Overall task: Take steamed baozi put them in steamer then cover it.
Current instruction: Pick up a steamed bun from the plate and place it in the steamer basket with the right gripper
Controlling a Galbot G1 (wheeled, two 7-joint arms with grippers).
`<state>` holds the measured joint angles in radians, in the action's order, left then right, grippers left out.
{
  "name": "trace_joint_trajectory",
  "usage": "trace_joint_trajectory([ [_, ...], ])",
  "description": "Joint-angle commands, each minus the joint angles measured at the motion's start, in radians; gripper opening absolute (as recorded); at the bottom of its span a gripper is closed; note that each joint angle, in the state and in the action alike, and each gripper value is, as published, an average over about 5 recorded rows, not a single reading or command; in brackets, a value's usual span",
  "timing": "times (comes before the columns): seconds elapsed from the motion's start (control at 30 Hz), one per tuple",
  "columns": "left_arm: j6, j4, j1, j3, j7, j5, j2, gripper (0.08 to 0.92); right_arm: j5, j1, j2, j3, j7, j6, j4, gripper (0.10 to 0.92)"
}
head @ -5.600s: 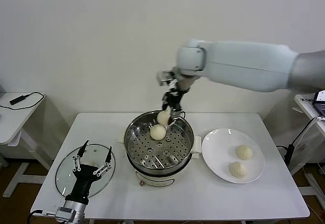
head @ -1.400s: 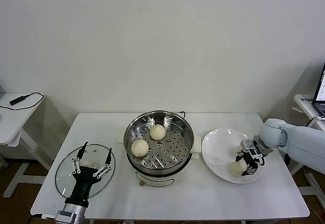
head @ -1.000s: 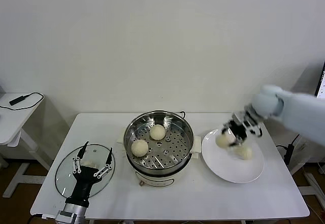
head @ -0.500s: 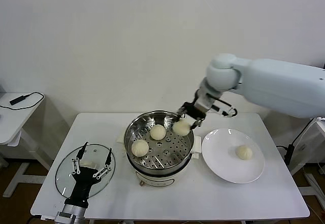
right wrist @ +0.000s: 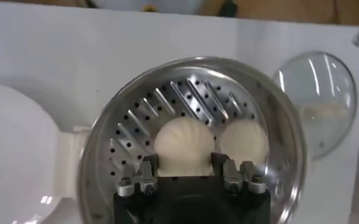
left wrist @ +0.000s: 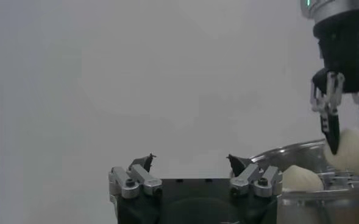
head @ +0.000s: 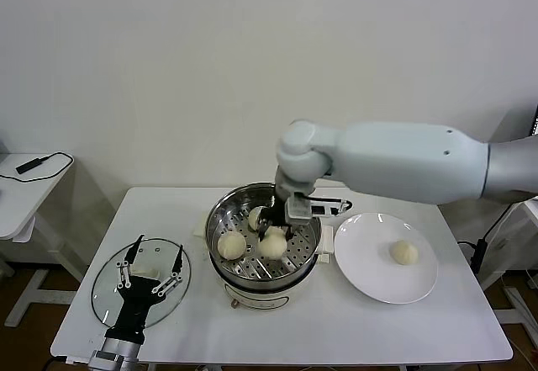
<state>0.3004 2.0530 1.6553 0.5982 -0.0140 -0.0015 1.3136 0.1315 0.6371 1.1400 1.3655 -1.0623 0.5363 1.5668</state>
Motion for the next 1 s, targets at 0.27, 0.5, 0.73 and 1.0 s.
trace_joint_trajectory([
  [0.27,-0.001,0.000,-0.003,-0.002,0.001,-0.004,-0.004,0.823,0.142,-0.116,0.048,-0.025,-0.007,0.096,-0.008,0.641],
  [0.5,-0.001,-0.001,-0.002,-0.001,0.002,-0.005,-0.004,0.823,0.147,-0.119,0.045,-0.024,-0.005,0.094,-0.005,0.665],
  [0.73,-0.001,0.000,-0.001,-0.003,0.003,-0.005,-0.004,0.823,0.148,-0.100,0.030,-0.038,-0.011,0.081,0.002,0.779],
  [1.0,-0.003,0.000,-0.002,-0.003,0.005,-0.004,-0.007,0.823,-0.002,0.003,-0.103,-0.095,-0.061,-0.043,0.057,0.822],
])
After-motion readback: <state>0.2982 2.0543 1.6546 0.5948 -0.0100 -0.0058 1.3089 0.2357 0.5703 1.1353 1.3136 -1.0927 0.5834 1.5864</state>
